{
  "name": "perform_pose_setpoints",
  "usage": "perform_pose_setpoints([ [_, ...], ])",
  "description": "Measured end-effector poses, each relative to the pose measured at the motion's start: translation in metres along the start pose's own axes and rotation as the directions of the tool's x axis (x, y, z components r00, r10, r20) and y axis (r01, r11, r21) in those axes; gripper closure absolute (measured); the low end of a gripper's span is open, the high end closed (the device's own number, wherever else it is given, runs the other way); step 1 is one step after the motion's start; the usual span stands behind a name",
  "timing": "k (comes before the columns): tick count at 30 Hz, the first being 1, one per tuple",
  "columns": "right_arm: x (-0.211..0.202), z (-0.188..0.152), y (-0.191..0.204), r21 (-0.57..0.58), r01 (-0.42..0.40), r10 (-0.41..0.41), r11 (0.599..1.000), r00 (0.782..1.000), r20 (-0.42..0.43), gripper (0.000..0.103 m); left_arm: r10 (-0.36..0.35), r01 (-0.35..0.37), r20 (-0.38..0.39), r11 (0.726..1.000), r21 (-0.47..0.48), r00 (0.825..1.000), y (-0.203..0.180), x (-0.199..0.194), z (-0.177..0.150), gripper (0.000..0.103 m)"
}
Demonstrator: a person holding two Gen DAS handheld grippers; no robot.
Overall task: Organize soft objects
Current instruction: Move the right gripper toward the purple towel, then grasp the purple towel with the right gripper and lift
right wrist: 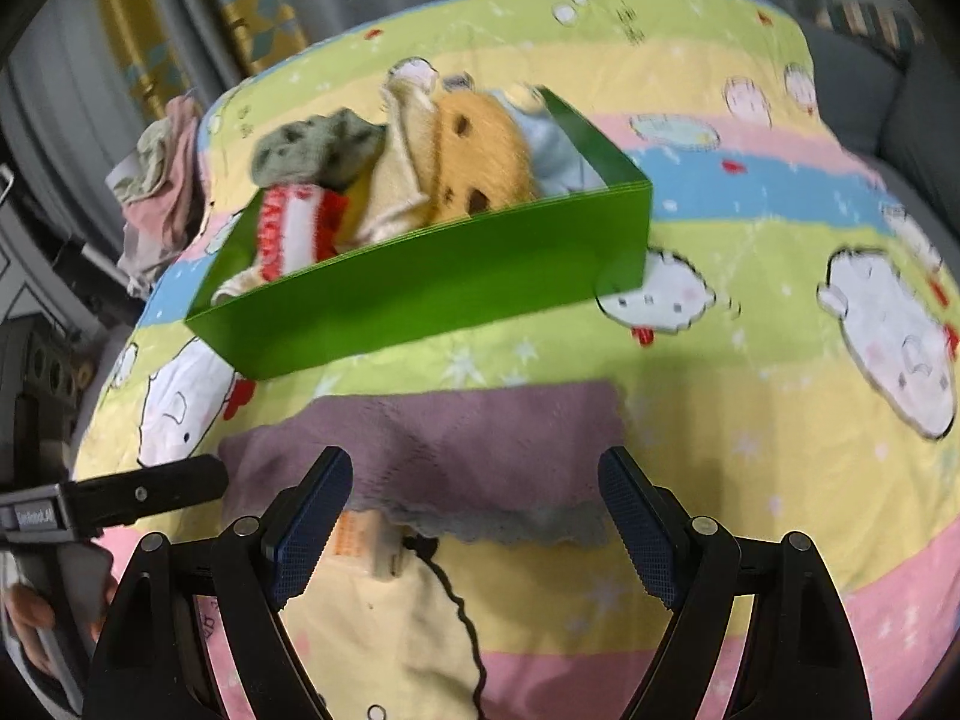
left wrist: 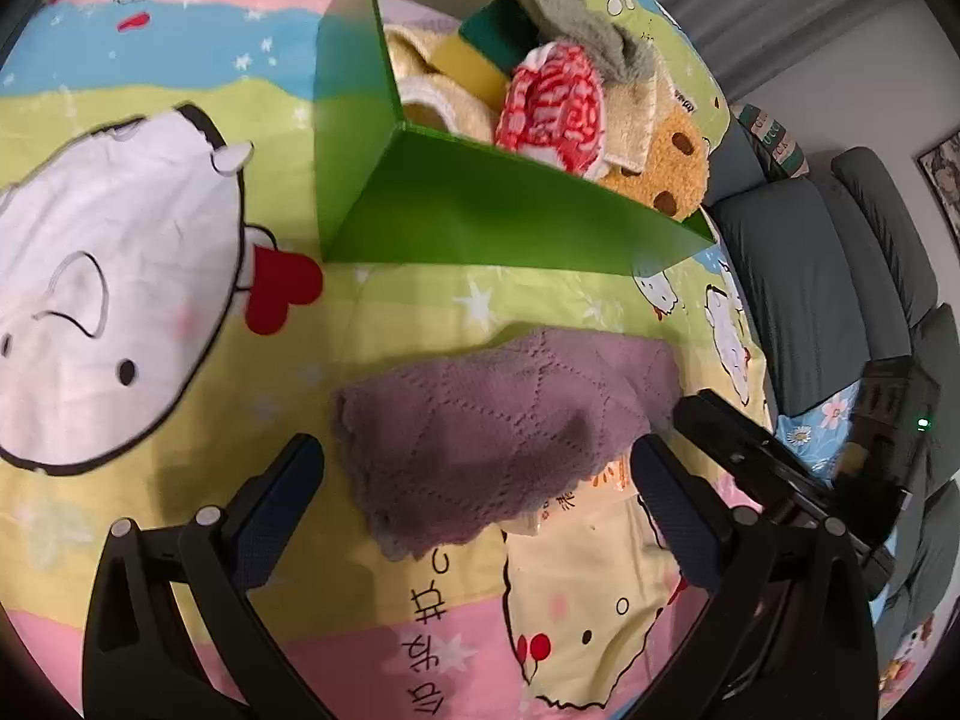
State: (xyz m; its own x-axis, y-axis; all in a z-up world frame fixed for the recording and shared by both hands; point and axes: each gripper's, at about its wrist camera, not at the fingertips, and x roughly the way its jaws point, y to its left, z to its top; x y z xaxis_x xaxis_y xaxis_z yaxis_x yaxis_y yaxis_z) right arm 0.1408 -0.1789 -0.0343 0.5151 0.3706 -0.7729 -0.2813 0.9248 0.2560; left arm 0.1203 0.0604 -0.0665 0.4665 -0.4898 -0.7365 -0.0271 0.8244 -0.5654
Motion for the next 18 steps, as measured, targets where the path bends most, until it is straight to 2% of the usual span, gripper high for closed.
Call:
perform_pose_setpoints([
  [7, 0.024, 0.004, -0.007, 0.034, -0.041, 0.042, 0.999, 0.999, -0.029, 0.018, -0.048, 0.050, 0.042, 0.998, -0.048, 0.998, 0.007, 0.000, 0.002, 0.003],
  [10, 0.029, 0.007, -0.004, 0.014, -0.041, 0.041, 0.999, 0.999, -0.018, 0.019, -0.046, 0.048, 0.047, 0.998, -0.029, 0.998, 0.003, 0.001, 0.003, 0.011],
  [12, 0.031, 0.008, -0.003, 0.011, -0.054, 0.054, 0.999, 0.998, -0.015, 0.030, -0.046, 0.048, 0.050, 0.999, -0.027, 0.998, 0.002, 0.002, 0.003, 0.020],
  [13, 0.033, 0.009, -0.002, 0.004, -0.055, 0.055, 0.998, 0.998, -0.016, 0.036, -0.047, 0.049, 0.054, 0.998, -0.031, 0.997, 0.003, 0.003, 0.003, 0.028],
  [14, 0.034, 0.009, -0.002, 0.000, -0.050, 0.050, 0.999, 0.999, -0.018, 0.052, -0.055, 0.057, 0.056, 0.998, -0.036, 0.997, 0.004, 0.003, 0.004, 0.041],
  [15, 0.036, 0.009, -0.001, -0.005, -0.042, 0.042, 0.999, 0.999, -0.023, 0.064, -0.059, 0.061, 0.056, 0.997, -0.040, 0.997, 0.004, 0.005, 0.005, 0.047],
  [16, 0.038, 0.010, 0.002, -0.018, -0.034, 0.034, 0.999, 0.999, -0.028, 0.067, -0.068, 0.071, 0.051, 0.996, -0.046, 0.996, 0.005, 0.006, 0.005, 0.058],
  [17, 0.038, 0.009, 0.003, -0.029, -0.030, 0.029, 0.999, 0.999, -0.028, 0.073, -0.076, 0.078, 0.046, 0.996, -0.051, 0.996, 0.006, 0.007, 0.003, 0.062],
  [18, 0.039, 0.009, 0.005, -0.039, -0.029, 0.028, 0.999, 0.999, -0.025, 0.083, -0.083, 0.085, 0.042, 0.995, -0.058, 0.996, 0.007, 0.009, 0.003, 0.062],
])
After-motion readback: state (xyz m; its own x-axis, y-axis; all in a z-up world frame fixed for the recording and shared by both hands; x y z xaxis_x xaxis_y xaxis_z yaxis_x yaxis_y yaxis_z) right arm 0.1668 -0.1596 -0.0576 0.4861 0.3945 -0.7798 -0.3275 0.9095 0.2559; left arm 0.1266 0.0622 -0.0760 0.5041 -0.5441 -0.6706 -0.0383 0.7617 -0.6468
